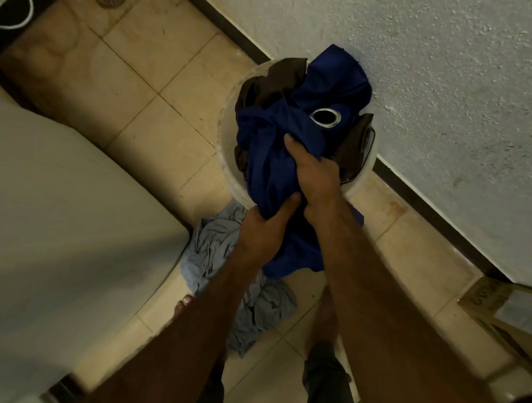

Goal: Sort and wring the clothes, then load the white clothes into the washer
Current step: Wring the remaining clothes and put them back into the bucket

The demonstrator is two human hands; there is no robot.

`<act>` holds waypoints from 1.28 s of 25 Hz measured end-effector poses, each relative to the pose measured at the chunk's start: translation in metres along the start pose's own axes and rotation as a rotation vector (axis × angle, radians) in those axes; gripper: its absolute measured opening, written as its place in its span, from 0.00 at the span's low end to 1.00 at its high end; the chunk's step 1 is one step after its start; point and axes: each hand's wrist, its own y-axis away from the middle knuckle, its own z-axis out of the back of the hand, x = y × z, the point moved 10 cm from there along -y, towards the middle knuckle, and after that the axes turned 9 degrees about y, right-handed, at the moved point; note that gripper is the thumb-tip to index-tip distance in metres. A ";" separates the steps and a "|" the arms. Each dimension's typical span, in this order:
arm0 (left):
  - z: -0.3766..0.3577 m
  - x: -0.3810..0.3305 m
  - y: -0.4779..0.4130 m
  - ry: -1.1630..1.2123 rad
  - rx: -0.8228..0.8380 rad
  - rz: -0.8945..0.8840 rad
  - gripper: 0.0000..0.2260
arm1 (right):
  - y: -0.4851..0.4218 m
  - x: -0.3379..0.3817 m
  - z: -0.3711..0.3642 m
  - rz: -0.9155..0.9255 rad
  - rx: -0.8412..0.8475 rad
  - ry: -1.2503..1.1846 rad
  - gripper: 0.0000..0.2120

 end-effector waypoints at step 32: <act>0.021 0.006 -0.048 -0.449 -0.206 -0.224 0.06 | -0.003 -0.032 0.043 0.090 -0.277 -0.194 0.24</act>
